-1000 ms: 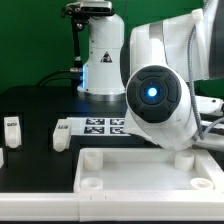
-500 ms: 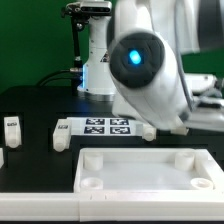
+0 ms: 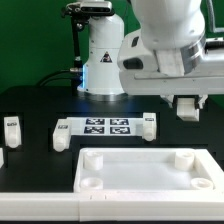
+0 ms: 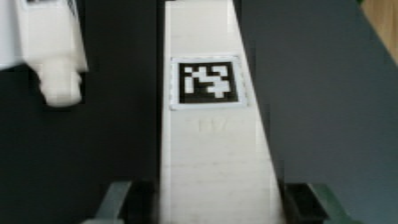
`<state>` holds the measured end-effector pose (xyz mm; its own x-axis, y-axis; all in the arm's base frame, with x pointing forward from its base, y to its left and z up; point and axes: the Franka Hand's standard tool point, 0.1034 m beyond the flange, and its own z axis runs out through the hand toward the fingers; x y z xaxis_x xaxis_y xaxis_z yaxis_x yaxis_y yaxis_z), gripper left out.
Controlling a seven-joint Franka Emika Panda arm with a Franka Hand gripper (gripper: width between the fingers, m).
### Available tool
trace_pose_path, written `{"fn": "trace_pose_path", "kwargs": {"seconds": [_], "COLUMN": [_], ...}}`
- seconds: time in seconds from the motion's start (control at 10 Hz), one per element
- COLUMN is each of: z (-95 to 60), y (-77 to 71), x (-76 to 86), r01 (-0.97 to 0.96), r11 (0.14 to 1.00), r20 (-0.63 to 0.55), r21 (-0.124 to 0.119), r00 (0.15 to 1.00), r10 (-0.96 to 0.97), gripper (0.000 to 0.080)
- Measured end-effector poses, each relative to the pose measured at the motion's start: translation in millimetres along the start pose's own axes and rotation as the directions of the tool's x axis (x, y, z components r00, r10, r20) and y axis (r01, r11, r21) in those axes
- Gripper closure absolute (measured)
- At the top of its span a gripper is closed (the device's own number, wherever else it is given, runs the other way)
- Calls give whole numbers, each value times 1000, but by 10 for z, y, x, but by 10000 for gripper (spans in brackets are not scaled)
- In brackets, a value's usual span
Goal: Assemble desk
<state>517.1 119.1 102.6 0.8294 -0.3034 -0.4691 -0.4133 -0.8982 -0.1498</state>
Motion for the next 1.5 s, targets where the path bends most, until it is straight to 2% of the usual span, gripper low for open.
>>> {"fn": "trace_pose_path", "kwargs": {"seconds": [0.1, 0.2, 0.3, 0.4, 0.5, 0.6, 0.7, 0.8, 0.9, 1.0, 1.1, 1.2, 1.3, 1.4, 1.5], "z": [-45, -233, -562, -767, -758, -712, -720, -668, -695, -790, -781, -741, -771, -810, -786], "y": [-32, -42, -53, -107, -148, -137, -151, -176, -234, -268, -270, -257, -268, -312, -375], "x": [-12, -8, 97, 200, 253, 230, 298, 372, 414, 493, 489, 466, 485, 504, 508], "r01": [11, 70, 140, 156, 162, 167, 177, 198, 251, 293, 281, 286, 292, 310, 351], "r11": [1000, 998, 990, 987, 987, 986, 984, 980, 964, 948, 953, 951, 948, 939, 907], "r20": [-80, -118, -178, -257, -357, -410, -482, -568, -606, -654, -732, -765, -803, -855, -833], "r21": [9, 8, 20, 20, 20, 15, 5, -23, -87, -123, -111, -119, -126, -151, -232], "r00": [997, 991, 975, 955, 923, 900, 863, 804, 754, 694, 625, 584, 531, 436, 411], "r10": [-10, -69, -134, -146, -144, -146, -152, -176, -252, -300, -270, -271, -270, -281, -372], "gripper": [515, 515, 515, 515, 515, 515, 515, 515, 515, 515, 515, 515, 515, 515, 515]}}
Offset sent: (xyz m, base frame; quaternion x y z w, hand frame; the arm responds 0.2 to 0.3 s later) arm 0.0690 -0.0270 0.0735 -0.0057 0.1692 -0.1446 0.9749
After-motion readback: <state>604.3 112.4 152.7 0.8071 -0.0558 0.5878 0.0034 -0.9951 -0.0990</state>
